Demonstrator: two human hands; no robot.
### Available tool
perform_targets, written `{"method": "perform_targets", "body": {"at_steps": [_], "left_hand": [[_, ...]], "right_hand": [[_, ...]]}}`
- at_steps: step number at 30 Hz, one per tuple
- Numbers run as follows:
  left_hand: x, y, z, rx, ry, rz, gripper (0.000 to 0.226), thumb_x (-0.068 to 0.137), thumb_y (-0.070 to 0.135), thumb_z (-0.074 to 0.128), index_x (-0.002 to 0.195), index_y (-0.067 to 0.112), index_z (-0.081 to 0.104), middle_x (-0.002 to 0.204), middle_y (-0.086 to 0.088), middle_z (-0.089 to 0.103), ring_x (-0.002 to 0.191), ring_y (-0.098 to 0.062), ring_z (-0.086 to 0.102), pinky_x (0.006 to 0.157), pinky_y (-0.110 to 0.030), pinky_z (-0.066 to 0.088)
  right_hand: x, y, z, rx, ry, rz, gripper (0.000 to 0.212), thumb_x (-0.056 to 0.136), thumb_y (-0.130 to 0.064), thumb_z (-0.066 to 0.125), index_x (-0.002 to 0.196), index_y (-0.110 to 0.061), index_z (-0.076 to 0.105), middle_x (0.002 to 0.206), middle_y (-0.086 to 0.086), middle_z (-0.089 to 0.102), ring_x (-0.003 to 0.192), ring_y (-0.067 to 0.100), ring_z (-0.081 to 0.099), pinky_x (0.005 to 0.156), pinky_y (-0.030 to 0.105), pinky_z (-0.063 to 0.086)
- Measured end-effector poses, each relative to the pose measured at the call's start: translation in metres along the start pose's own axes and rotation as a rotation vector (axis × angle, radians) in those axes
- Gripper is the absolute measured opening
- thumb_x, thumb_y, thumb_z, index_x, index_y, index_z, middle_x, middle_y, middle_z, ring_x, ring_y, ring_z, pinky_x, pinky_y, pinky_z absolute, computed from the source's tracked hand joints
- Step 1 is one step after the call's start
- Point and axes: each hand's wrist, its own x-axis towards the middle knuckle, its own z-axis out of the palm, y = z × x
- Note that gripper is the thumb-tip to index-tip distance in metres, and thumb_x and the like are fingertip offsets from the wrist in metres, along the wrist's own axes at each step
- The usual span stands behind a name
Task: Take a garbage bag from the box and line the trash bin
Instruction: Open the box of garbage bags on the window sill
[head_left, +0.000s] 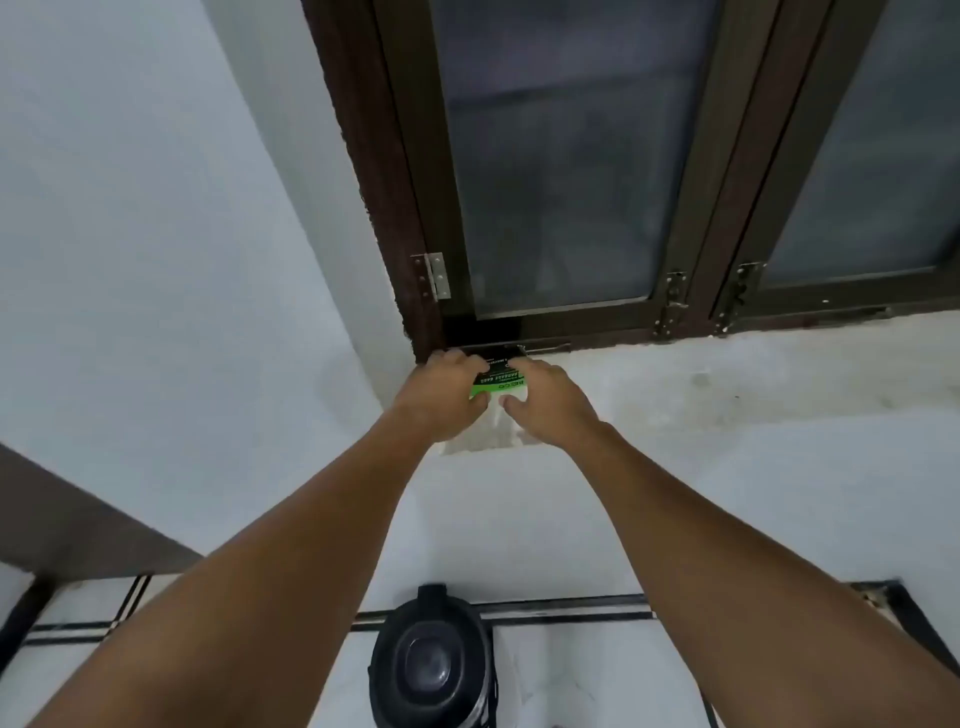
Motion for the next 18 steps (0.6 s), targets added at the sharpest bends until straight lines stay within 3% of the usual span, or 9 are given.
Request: {"method": "perform_targets", "body": {"at_steps": [4,10,13,18], "left_hand": [[0.035,-0.01,0.023,0.076,-0.037,-0.052,0.055,0.094,0.037,0.06,0.144,0.023,0.043,0.139,-0.006,0.053,0.124,-0.028,0.048,0.104,-0.042,0.044],[0.066,-0.021,0.059,0.192,-0.064,-0.084,0.068,0.092,0.032,0.061,0.152,0.024,0.03,0.146,-0.008,0.047,0.131,-0.03,0.043,0.109,-0.043,0.035],[0.073,-0.026,0.061,0.241,-0.035,-0.092,0.061,0.092,0.023,0.061,0.149,0.02,0.039,0.138,-0.009,0.052,0.123,-0.031,0.047,0.102,-0.043,0.039],[0.075,-0.025,0.052,0.193,0.0,-0.057,0.051,0.089,0.022,0.066,0.137,0.023,0.048,0.13,-0.006,0.051,0.119,-0.029,0.045,0.096,-0.045,0.042]], "right_hand": [[0.034,0.011,0.013,-0.039,0.04,0.041,0.054,0.093,-0.029,0.067,0.144,-0.019,0.051,0.134,0.006,0.062,0.121,0.029,0.057,0.096,0.045,0.054],[0.07,0.016,0.026,-0.046,0.132,0.104,0.056,0.093,-0.028,0.067,0.146,-0.017,0.05,0.135,0.01,0.053,0.115,0.029,0.06,0.083,0.034,0.052],[0.077,0.016,0.027,0.006,0.129,0.173,0.051,0.089,-0.032,0.067,0.136,-0.015,0.056,0.128,0.01,0.052,0.102,0.031,0.064,0.074,0.03,0.047],[0.079,0.018,0.023,0.184,0.16,0.309,0.033,0.096,-0.04,0.061,0.117,-0.016,0.067,0.122,0.008,0.056,0.093,0.028,0.064,0.075,0.033,0.05]]}}
